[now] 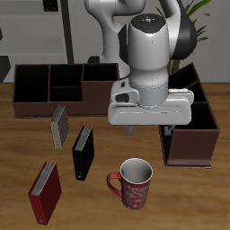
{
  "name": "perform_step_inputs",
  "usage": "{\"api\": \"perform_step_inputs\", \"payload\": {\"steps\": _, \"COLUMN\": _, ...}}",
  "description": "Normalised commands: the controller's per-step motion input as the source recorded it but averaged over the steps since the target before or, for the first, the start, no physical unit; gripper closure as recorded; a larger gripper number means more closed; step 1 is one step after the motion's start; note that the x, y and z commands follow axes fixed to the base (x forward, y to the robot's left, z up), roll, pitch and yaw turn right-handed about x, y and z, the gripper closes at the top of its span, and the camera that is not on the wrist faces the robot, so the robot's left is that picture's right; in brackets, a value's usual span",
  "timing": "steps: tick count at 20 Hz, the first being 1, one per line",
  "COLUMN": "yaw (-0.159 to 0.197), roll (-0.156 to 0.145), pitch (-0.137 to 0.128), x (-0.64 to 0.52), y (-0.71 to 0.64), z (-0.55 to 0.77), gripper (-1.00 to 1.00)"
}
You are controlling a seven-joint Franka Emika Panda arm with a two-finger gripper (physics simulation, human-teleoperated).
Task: Place the red mug into the back desk caddy's right compartment
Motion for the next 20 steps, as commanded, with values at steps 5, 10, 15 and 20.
{"api": "perform_step_inputs", "payload": {"steps": 5, "yaw": -0.005, "roll": 0.008, "pitch": 0.010, "x": 0.08, "y": 0.11, "z": -0.19, "gripper": -1.00}}
{"api": "perform_step_inputs", "payload": {"steps": 10, "yaw": 0.018, "roll": 0.011, "pitch": -0.003, "x": 0.15, "y": 0.07, "z": -0.21, "gripper": -1.00}}
{"api": "perform_step_inputs", "payload": {"steps": 15, "yaw": 0.006, "roll": -0.003, "pitch": -0.003, "x": 0.15, "y": 0.01, "z": -0.15, "gripper": -1.00}}
{"api": "perform_step_inputs", "payload": {"steps": 20, "yaw": -0.001, "roll": -0.009, "pitch": 0.019, "x": 0.17, "y": 0.02, "z": -0.25, "gripper": -1.00}}
